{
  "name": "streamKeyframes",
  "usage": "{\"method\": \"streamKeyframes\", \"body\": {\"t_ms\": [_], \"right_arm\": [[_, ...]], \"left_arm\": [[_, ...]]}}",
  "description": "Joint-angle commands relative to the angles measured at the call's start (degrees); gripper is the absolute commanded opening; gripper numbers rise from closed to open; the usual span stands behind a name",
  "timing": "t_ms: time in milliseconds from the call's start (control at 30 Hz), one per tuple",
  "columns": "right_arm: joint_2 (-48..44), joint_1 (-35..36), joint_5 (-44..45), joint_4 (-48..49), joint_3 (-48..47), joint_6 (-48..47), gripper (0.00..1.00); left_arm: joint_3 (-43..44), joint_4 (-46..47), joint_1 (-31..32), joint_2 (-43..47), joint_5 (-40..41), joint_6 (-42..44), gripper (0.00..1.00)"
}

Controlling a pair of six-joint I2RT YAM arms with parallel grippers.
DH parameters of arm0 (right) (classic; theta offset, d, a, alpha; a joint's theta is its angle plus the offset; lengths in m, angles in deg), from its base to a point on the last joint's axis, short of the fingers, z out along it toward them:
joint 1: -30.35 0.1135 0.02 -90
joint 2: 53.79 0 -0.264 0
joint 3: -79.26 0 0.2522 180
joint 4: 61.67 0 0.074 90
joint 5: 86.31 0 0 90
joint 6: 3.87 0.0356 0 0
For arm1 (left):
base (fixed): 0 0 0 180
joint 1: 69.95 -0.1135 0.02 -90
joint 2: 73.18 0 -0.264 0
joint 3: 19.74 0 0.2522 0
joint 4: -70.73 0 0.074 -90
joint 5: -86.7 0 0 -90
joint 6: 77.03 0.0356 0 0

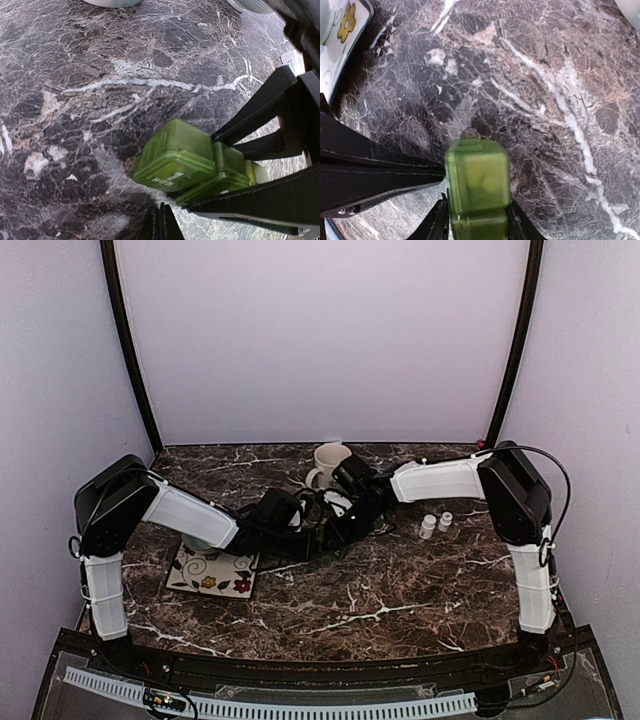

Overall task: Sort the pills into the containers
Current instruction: Close the lid of the pill container.

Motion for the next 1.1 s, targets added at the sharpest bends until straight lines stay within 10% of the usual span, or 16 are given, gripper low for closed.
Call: {"method": "streamKeyframes", "body": {"t_ms": [0, 567, 1067], "right_arm": [[1.8, 0.4, -0.6, -1.2, -0.3, -0.3, 0.36], [1.7, -0.8, -5.5, 0.6, 0.0, 2.1, 0.15], [-0.2, -5.6, -15.8, 6.2, 2.3, 8.3, 0.48]], "left_arm": [[0.7, -1.0, -0.5, -1.0, -0.5, 0.2, 0.0], [0.6, -1.3, -0.7, -1.0, -0.4, 0.2, 0.0], [-2.9, -1.0, -0.9, 6.8, 4.4, 1.7, 0.0]]}}
